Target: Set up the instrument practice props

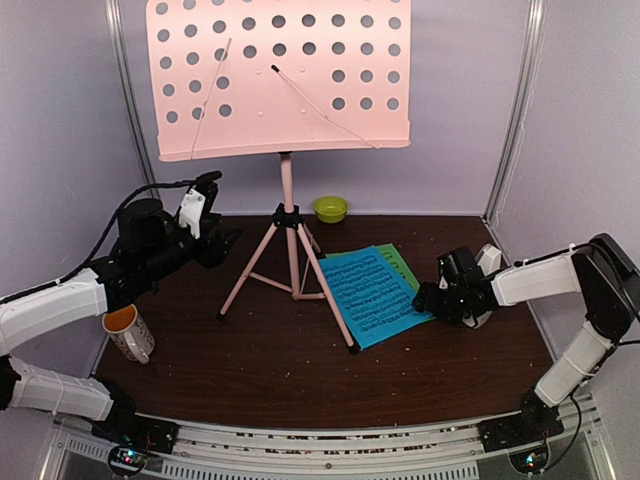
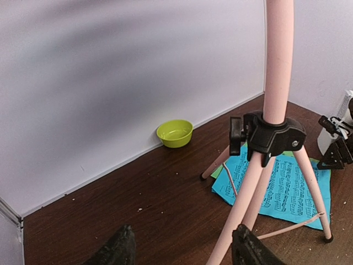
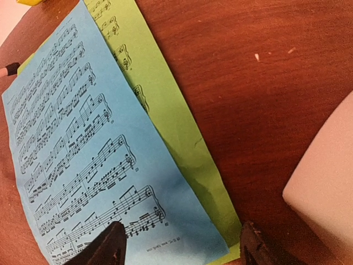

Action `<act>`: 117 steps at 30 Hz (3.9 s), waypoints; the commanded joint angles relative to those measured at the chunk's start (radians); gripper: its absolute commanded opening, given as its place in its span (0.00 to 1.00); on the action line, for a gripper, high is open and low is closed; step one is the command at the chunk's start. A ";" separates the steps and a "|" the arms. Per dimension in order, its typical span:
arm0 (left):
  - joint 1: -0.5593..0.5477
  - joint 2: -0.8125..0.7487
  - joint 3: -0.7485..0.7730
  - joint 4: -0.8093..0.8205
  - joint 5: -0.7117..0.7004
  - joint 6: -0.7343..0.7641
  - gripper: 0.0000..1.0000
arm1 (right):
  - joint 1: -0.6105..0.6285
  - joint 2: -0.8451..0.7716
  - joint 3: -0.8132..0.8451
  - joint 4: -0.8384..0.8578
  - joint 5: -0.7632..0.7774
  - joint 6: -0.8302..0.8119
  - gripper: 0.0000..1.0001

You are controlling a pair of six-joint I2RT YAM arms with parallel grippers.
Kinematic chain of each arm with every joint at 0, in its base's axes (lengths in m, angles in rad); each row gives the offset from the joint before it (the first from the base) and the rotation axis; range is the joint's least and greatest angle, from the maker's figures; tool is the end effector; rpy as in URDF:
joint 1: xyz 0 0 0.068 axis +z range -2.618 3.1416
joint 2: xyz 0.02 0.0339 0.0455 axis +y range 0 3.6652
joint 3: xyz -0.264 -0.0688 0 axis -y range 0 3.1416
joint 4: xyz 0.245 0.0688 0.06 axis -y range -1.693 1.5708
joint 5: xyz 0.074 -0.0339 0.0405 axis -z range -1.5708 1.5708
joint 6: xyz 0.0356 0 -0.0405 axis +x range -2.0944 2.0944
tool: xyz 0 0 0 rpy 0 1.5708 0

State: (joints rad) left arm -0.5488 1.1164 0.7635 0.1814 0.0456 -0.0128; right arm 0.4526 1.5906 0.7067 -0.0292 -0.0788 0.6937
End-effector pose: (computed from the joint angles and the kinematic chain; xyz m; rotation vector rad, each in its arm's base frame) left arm 0.2233 -0.1384 0.3036 0.4995 1.6913 -0.4499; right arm 0.2631 0.1311 0.1394 0.2751 2.5591 0.5615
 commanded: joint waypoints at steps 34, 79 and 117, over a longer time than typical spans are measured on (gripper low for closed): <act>0.006 -0.013 0.003 0.042 0.008 -0.001 0.62 | -0.022 0.078 -0.030 0.134 -0.253 0.073 0.50; 0.006 -0.029 -0.023 0.074 -0.004 0.009 0.62 | 0.069 0.213 -0.165 0.765 -0.544 0.523 0.23; -0.303 0.241 -0.520 0.735 0.018 -1.233 0.59 | 0.091 0.208 -0.106 0.562 -0.473 0.422 0.25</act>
State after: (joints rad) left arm -0.8150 1.2491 0.2466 0.6662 0.0601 -1.0969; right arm 0.5365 1.8046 0.5903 0.5865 -0.5789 1.1469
